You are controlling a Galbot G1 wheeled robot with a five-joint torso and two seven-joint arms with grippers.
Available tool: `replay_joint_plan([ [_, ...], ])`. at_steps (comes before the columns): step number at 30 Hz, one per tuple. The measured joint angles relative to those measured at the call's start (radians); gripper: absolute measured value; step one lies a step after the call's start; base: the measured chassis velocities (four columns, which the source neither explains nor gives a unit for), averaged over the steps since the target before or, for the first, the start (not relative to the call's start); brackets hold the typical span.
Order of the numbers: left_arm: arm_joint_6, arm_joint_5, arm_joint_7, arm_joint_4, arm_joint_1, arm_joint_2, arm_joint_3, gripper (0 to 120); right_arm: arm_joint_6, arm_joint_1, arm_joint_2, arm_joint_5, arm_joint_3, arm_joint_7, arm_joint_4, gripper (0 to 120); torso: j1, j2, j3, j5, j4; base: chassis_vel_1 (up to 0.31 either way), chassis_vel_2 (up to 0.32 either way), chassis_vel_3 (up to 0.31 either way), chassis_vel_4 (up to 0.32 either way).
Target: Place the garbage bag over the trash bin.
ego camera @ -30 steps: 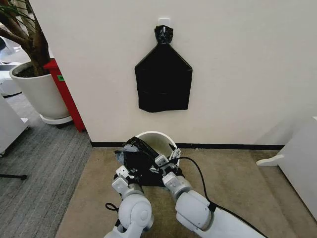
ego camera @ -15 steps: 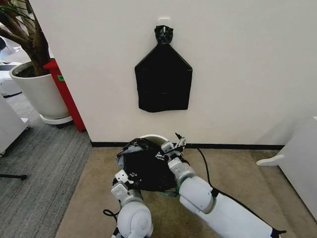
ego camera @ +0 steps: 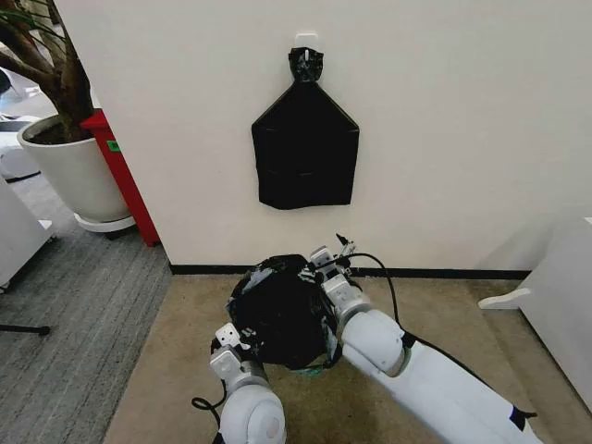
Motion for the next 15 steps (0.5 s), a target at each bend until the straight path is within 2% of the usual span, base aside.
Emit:
replay_joint_plan([
  [15,-0.012,0.033,0.027,-0.075,0.067,0.031,0.004,0,0.018,0.032,-0.044,0.060,0.026,0.001,-0.073,100,0.000,0.000,0.000,0.0001,0.0001,0.000,0.000,0.000,0.000],
])
